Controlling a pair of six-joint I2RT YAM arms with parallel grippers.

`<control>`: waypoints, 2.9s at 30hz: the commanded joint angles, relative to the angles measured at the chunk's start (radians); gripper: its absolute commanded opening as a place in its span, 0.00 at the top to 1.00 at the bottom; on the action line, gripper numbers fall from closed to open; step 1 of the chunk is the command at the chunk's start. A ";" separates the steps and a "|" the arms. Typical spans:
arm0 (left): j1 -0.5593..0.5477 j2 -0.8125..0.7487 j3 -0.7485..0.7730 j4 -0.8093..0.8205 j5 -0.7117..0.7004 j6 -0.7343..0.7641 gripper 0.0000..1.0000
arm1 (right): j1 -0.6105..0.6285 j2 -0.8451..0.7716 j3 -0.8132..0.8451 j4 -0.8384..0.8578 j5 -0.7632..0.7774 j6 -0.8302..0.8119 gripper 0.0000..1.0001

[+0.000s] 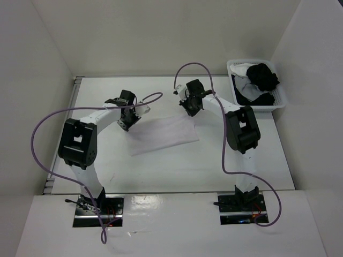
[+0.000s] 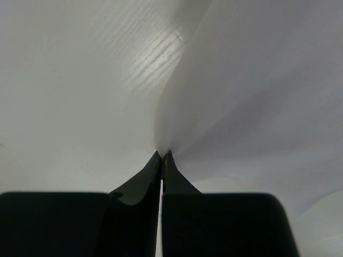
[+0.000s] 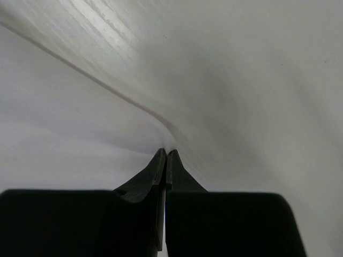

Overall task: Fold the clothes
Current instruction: Fold the tank top

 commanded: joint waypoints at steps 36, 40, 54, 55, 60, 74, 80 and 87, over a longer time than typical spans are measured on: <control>0.059 -0.231 0.022 0.007 0.256 -0.283 0.25 | 0.093 -0.429 -0.216 -0.067 0.040 0.201 0.18; 0.070 -0.197 -0.002 0.017 0.230 -0.321 0.27 | 0.116 -0.355 -0.187 -0.067 0.040 0.201 0.46; 0.070 -0.113 -0.011 0.033 0.216 -0.331 0.30 | -0.043 -0.216 -0.127 -0.099 -0.170 0.243 0.27; 0.070 -0.103 -0.011 0.033 0.190 -0.341 0.30 | -0.059 -0.207 -0.127 -0.110 -0.204 0.243 0.25; 0.070 -0.062 -0.021 0.053 0.161 -0.352 0.31 | -0.103 -0.145 -0.087 -0.121 -0.265 0.232 0.22; 0.162 -0.062 0.033 -0.015 0.580 -0.211 1.00 | -0.123 -0.062 -0.046 -0.153 -0.336 0.182 0.22; 0.338 0.099 0.197 -0.202 0.911 -0.032 1.00 | -0.171 -0.062 -0.046 -0.153 -0.385 0.172 0.22; 0.369 0.251 0.245 -0.243 0.960 0.050 1.00 | -0.241 -0.023 -0.035 -0.162 -0.448 0.163 0.17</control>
